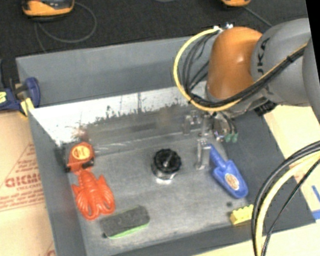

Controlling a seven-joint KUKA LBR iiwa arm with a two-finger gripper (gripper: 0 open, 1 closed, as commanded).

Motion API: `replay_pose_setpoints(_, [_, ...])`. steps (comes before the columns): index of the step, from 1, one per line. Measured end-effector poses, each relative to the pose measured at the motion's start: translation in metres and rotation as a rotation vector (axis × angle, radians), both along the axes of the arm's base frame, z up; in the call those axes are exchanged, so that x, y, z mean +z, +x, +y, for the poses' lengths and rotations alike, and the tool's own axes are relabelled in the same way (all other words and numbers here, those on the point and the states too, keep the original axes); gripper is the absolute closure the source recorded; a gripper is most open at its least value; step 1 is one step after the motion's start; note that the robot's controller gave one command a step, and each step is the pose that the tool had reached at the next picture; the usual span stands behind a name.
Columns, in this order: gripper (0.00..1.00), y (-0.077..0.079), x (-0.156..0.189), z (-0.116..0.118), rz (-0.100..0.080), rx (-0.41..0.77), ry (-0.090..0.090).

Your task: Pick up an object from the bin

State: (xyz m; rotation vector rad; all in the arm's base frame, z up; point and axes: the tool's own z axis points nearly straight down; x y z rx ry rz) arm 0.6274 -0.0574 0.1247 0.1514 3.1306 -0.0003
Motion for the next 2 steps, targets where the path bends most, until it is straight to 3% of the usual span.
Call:
replay_pose_setpoints(1, [0.0,-0.033,-0.019,0.012,0.005,0.032,0.0])
replay_pose_setpoints(2, [0.0,-0.023,-0.027,0.03,0.006,0.199,-0.002])
